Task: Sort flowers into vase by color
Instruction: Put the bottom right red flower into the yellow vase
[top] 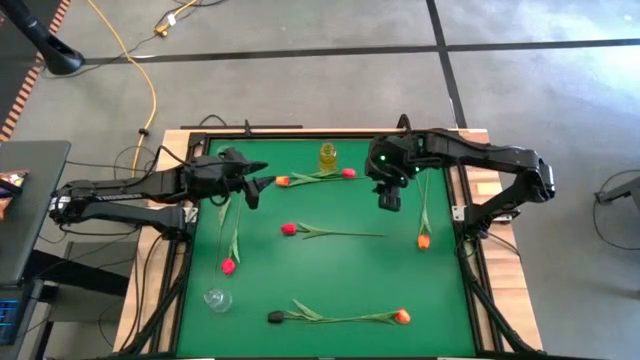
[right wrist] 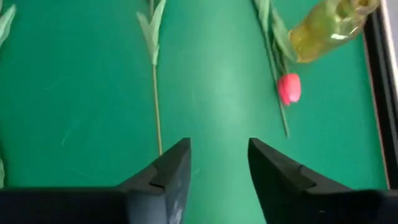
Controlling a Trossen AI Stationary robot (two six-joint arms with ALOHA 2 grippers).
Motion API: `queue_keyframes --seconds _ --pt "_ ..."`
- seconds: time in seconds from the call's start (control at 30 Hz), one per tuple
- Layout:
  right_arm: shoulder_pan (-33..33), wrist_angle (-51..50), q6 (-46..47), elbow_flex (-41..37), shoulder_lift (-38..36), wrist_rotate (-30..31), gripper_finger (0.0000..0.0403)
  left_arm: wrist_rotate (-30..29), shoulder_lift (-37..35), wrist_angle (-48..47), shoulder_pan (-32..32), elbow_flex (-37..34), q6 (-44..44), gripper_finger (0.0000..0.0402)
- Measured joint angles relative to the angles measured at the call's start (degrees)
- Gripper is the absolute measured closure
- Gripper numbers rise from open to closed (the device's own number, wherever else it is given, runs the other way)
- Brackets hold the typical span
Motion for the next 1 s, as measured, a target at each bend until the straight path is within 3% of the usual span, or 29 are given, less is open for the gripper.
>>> queue_keyframes --seconds 0.27,0.67,1.0 --pt "4.74 10.09 -0.18 0.04 6.11 -0.18 0.0163 1.24 0.00 -1.63 0.00 0.00 -0.70 0.0166" --pt "12.39 18.69 3.94 0.00 21.85 -0.13 0.0161 6.84 -0.04 -9.81 0.00 0.02 9.05 0.0166" --pt "15.52 21.55 11.83 -0.02 31.99 0.26 0.0173 12.75 -0.04 -14.66 -0.02 0.02 11.58 0.0166"
